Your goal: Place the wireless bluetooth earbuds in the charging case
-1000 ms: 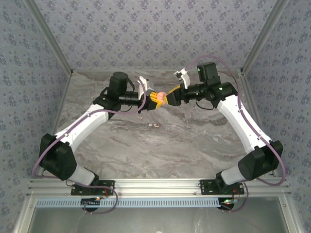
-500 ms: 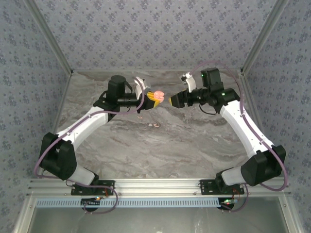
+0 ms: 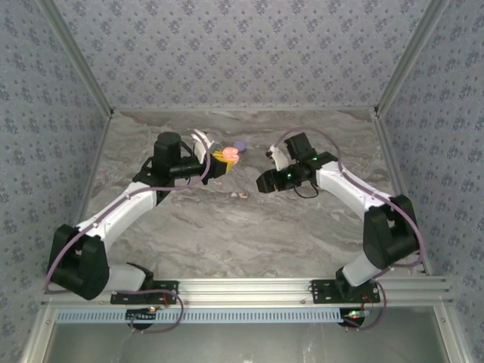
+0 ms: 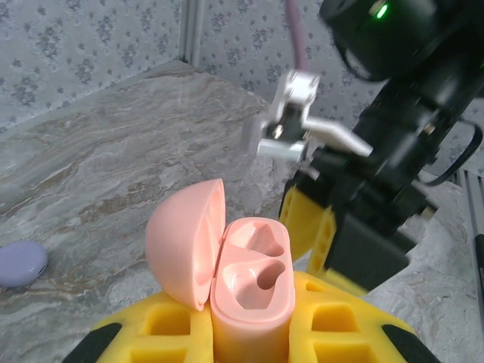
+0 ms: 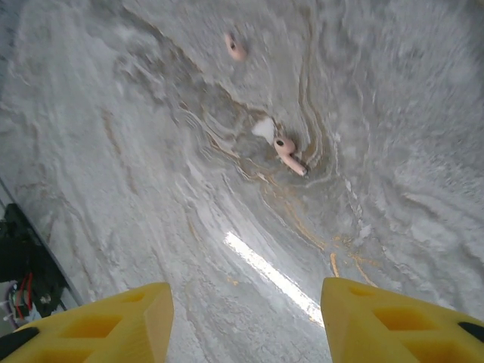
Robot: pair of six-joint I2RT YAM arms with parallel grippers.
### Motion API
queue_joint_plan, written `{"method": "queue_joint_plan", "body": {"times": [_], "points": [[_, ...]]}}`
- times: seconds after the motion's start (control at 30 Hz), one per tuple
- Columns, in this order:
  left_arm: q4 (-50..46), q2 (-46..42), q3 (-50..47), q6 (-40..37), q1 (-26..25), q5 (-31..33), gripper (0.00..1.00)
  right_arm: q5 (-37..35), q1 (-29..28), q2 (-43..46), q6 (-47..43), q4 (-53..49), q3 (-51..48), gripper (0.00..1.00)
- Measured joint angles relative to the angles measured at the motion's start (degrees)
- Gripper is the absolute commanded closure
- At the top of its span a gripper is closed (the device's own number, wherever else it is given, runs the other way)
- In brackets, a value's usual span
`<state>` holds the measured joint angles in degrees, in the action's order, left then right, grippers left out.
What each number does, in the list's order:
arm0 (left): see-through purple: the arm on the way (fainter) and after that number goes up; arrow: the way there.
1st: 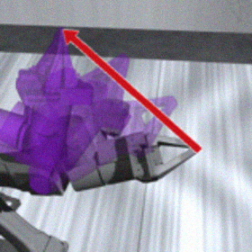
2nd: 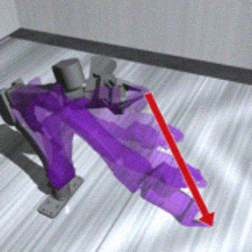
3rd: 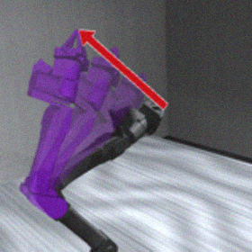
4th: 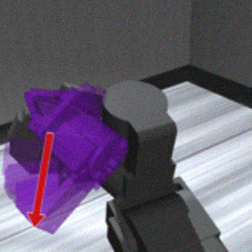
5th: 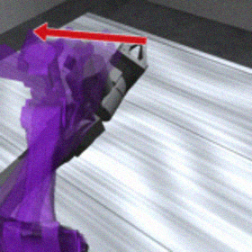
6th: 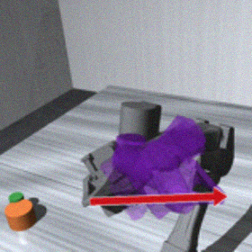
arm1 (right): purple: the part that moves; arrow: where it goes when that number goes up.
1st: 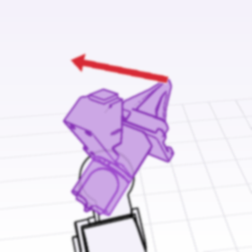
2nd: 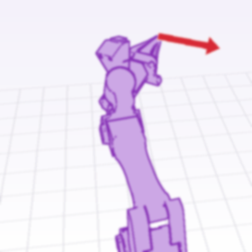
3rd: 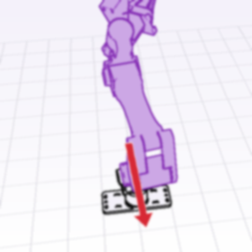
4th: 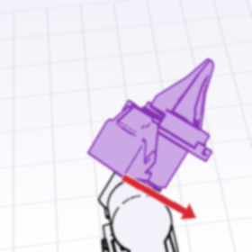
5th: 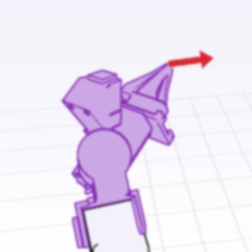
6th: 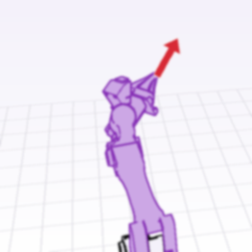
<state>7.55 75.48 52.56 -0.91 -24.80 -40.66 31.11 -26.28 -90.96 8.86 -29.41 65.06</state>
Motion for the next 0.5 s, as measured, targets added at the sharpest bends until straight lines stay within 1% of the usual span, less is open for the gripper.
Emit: {"method": "queue_joint_plan", "body": {"times": [0.17,0.33,0.5], "points": [[-0.92,-3.43,-1.60,0.11,0.37,2.43,0.88,-1.38,-2.99,-7.37,0.35,1.44,1.46,0.45],[-2.58,-5.49,-2.56,0.13,0.44,4.17,0.88,-3.82,-5.03,-13.55,-0.72,1.31,6.91,0.49],[-4.22,-7.15,-3.65,0.13,0.44,5.44,0.88,-6.21,-6.12,-17.55,-2.45,0.74,12.00,0.50]]}}
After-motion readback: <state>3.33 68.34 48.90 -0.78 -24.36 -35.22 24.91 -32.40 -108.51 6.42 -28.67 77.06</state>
